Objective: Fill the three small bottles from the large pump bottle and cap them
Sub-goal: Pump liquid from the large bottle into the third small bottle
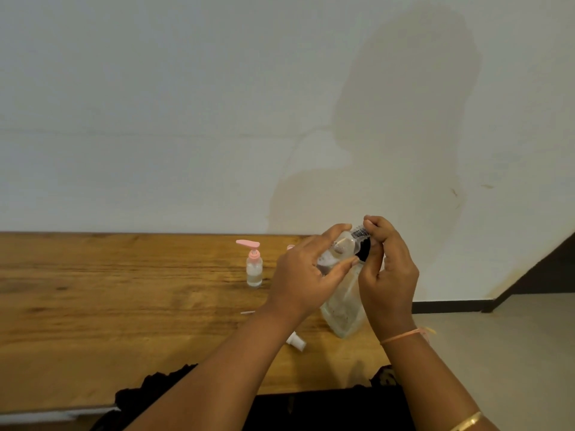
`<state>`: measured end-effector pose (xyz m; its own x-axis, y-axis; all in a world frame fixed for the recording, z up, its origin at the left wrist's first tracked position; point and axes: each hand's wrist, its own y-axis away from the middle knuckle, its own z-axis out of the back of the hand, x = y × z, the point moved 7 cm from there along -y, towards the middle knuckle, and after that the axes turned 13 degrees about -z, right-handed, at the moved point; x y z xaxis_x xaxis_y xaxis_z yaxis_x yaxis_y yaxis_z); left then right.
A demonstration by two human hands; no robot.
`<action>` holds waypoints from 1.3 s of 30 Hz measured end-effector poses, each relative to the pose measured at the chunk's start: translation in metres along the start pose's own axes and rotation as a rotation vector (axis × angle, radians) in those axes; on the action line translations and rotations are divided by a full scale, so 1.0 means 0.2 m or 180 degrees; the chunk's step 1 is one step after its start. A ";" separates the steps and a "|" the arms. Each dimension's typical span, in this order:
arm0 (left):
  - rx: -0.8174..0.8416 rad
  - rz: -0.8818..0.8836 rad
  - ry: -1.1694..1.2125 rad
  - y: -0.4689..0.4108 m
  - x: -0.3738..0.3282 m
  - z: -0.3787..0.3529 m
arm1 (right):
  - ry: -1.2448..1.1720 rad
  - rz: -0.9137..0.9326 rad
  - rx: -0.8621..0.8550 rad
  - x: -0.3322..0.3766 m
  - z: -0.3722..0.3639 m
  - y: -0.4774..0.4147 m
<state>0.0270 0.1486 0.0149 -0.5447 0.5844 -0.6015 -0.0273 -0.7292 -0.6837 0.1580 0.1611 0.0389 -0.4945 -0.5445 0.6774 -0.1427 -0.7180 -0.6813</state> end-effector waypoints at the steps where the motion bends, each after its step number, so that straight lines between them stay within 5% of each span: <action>1: 0.0033 0.0037 0.0053 0.00 0.01 -0.02 | 0.0005 -0.0007 0.0013 -0.02 0.00 0.00; 39: 0.0101 0.0105 0.0073 0.00 0.01 -0.03 | -0.0211 -0.0333 0.0135 -0.06 0.00 -0.01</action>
<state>0.0309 0.1522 0.0111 -0.5263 0.5676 -0.6331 -0.0363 -0.7589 -0.6502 0.1642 0.1687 0.0329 -0.4209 -0.4920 0.7620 -0.1535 -0.7893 -0.5945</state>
